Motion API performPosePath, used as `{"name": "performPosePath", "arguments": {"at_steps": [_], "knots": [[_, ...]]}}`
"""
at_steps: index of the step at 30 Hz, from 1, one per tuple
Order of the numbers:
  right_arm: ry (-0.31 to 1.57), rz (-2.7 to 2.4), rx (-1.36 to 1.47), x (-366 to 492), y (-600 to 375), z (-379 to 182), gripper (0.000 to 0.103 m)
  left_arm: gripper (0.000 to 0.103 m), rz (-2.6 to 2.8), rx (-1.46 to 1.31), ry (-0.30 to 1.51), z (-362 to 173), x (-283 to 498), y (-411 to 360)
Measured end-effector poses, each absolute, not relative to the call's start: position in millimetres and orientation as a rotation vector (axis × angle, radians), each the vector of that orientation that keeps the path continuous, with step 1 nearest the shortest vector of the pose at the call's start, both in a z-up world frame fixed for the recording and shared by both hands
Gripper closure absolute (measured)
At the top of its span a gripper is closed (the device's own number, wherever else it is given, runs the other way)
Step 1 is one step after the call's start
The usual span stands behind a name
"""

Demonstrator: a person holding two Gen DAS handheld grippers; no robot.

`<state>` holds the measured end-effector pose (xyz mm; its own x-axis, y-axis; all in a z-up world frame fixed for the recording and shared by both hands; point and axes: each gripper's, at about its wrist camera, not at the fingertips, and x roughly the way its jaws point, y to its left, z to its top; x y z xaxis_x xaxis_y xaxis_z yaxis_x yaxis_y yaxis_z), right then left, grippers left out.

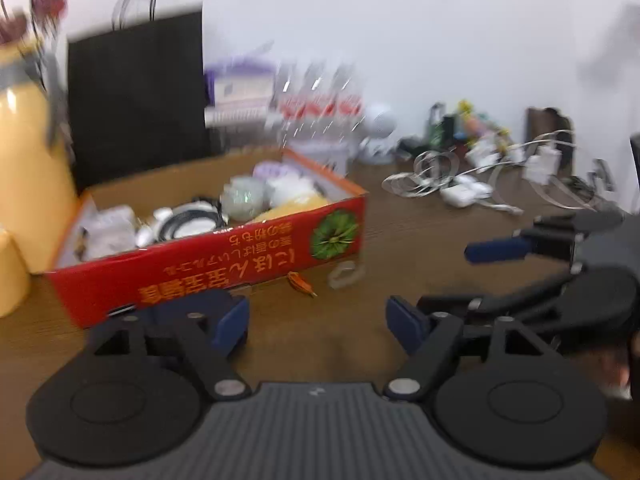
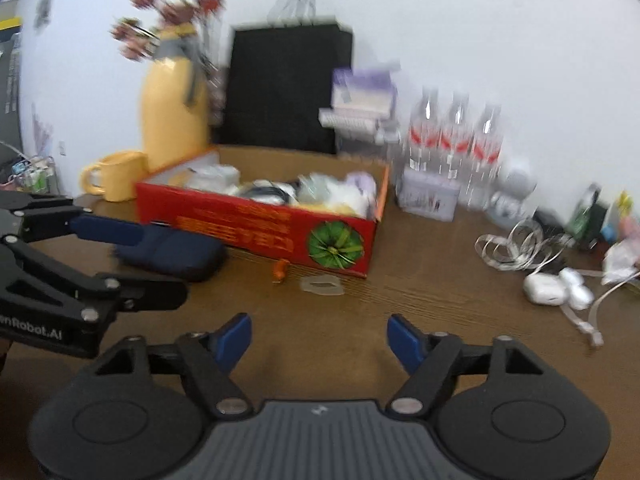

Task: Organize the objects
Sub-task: 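Grasp the clear plastic ring with the right gripper while the left grasps the small orange item, then carry the clear ring and orange item into the red box, open both grippers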

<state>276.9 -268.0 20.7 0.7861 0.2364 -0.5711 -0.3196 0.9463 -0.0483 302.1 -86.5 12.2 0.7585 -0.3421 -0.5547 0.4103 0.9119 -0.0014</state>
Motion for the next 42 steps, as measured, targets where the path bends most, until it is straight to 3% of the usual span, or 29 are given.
{"name": "performPosePath", "arguments": {"at_steps": [4,11,14,15,16,17,28,42], "knots": [[0.649,0.341,-0.164,342,-264,-4,0.047,0.029,-0.421,0.098,0.63,-7,362,-96],[0.628,0.483,-0.243,382,-251,-28,0.052,0.053,-0.406,0.061,0.72,-28,397,-99],[0.64,0.524,-0.19,383,-256,-29,0.072,0.066,-0.4,0.034,0.742,-34,406,-97],[0.646,0.52,-0.19,383,-256,-28,0.088,0.067,-0.407,0.032,0.742,-35,407,-97],[0.647,0.508,-0.202,381,-254,-27,0.098,0.077,-0.416,0.04,0.742,-35,407,-99],[0.646,0.501,-0.202,380,-253,-27,0.098,0.088,-0.425,0.049,0.743,-35,406,-102],[0.626,0.425,-0.154,359,-254,-14,0.102,0.09,-0.393,0.076,0.712,-20,363,-95],[0.428,0.397,0.111,187,-263,67,0.102,0.09,-0.32,-0.078,0.54,59,164,-3]]}}
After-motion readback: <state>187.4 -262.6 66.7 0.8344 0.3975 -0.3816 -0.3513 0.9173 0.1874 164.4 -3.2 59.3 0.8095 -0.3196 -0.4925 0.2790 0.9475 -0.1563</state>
